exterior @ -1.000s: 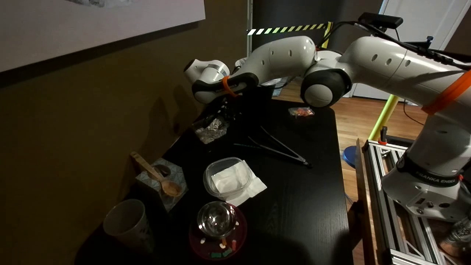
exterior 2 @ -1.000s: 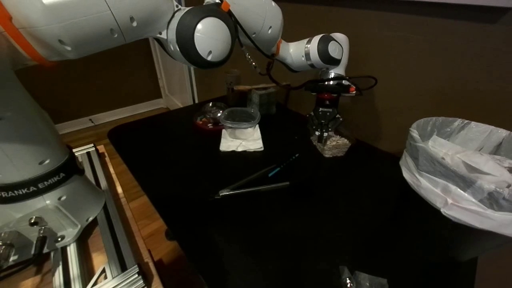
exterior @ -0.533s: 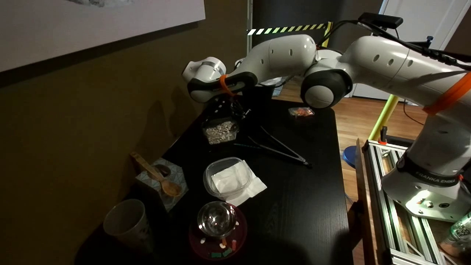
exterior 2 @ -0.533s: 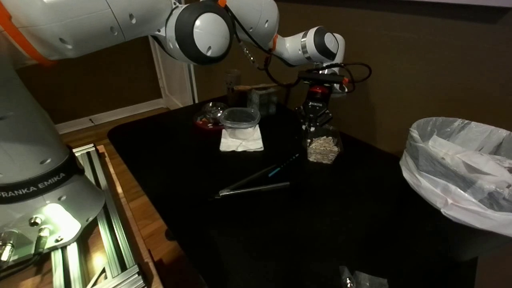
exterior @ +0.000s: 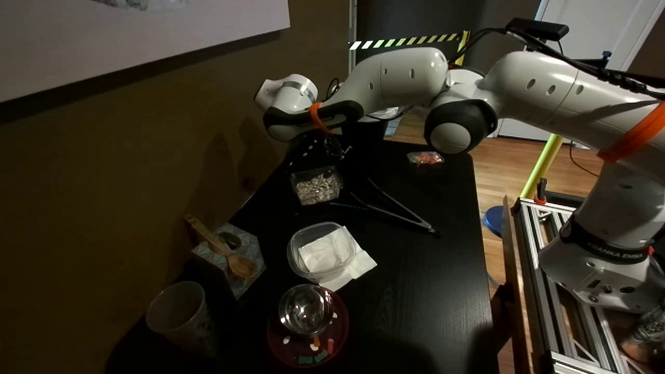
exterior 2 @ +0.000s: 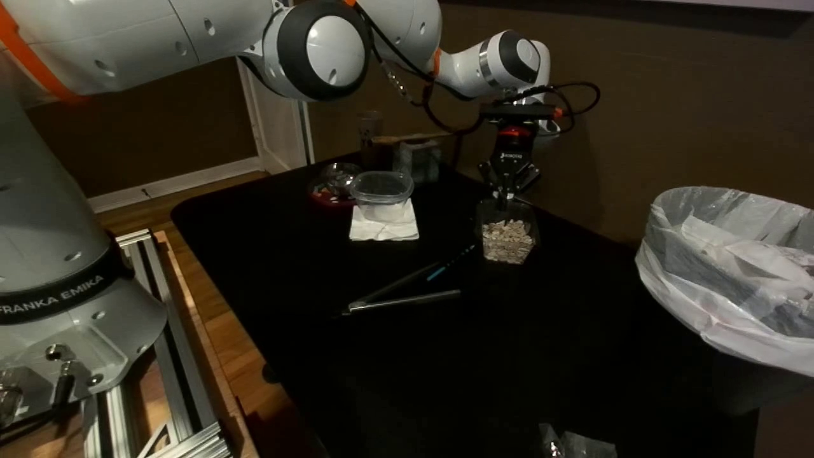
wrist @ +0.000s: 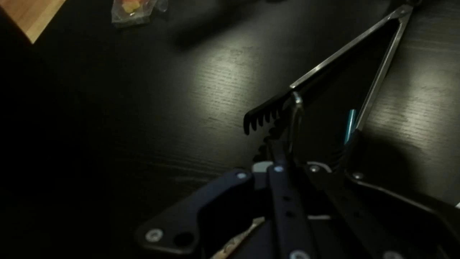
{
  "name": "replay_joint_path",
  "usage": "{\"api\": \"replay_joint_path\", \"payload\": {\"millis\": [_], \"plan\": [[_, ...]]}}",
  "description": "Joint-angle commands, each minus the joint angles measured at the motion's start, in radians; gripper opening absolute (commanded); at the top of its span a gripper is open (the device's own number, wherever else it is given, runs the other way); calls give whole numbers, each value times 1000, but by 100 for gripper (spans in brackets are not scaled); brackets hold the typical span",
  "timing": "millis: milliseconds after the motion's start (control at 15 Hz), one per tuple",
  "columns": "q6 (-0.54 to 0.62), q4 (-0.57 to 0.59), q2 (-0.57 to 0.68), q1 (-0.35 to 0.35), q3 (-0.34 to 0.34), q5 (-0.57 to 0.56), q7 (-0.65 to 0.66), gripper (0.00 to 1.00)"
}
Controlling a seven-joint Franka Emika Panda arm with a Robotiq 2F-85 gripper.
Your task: Use the spoon to transfer some contents from the right bowl to the silver bowl
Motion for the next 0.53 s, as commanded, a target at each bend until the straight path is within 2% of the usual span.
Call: {"api": "replay_joint_path", "payload": {"millis": [0,67,133,467], "plan": [[66,45,19,6,-24,-21,19,1],[61,43,21,5,-28,-19,21,1],[19,114,62,-12,-10,-35,13,1],[-21,122,94,-34,-9,-48,-14,1]]}}
